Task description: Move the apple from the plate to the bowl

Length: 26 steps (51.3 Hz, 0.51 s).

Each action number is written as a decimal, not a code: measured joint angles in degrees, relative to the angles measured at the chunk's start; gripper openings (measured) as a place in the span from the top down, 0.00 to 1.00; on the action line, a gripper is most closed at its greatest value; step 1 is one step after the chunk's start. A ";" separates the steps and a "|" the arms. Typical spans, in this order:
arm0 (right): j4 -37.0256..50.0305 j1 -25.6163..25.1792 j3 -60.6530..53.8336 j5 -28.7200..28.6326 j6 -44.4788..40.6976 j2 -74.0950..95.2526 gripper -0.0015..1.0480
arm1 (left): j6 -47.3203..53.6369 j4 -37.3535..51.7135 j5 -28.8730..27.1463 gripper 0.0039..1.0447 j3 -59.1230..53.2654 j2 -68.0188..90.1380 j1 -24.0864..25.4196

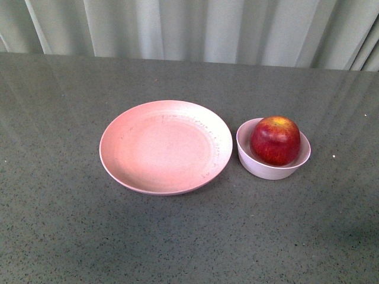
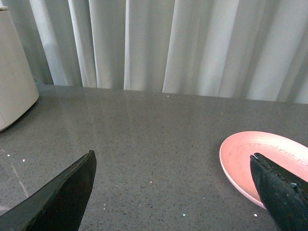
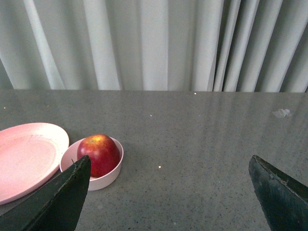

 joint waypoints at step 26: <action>0.00 0.00 0.00 0.00 0.00 0.00 0.09 | 0.02 0.00 0.00 0.08 0.00 0.00 0.00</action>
